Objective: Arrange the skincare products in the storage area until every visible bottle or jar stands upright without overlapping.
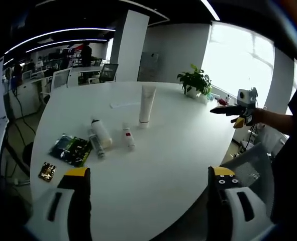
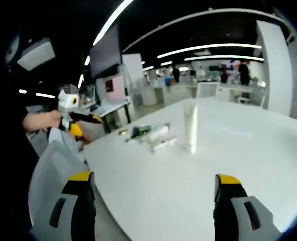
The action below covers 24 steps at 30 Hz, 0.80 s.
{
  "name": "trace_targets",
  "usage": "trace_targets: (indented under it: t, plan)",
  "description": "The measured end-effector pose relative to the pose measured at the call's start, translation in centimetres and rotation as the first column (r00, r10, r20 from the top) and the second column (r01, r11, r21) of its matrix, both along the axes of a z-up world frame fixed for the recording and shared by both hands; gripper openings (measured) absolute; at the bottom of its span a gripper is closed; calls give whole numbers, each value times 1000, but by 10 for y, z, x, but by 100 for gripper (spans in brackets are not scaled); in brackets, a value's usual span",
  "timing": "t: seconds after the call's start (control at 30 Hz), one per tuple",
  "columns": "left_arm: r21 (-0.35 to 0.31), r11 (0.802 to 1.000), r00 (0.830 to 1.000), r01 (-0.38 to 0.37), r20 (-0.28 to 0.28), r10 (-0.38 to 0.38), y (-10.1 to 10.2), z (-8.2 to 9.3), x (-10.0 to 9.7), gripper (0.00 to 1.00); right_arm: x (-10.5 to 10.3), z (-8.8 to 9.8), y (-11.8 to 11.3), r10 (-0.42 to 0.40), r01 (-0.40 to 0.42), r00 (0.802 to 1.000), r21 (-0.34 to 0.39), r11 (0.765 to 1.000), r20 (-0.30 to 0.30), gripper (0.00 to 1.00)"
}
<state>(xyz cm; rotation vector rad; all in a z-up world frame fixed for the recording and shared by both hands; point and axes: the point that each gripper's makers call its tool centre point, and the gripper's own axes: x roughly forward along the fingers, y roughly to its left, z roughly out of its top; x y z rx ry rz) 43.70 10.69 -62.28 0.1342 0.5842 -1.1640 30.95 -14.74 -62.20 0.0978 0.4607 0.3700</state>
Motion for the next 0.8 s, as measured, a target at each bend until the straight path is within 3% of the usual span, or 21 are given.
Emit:
trace_targets:
  t: [0.3, 0.8]
  plan:
    - [72, 997, 998, -15, -53, 19, -5, -23, 18, 88, 7, -2, -6, -13, 13, 1000, 7, 1000, -8, 97]
    - [92, 996, 998, 14, -63, -9, -29, -30, 44, 84, 15, -9, -8, -36, 36, 999, 29, 999, -20, 96]
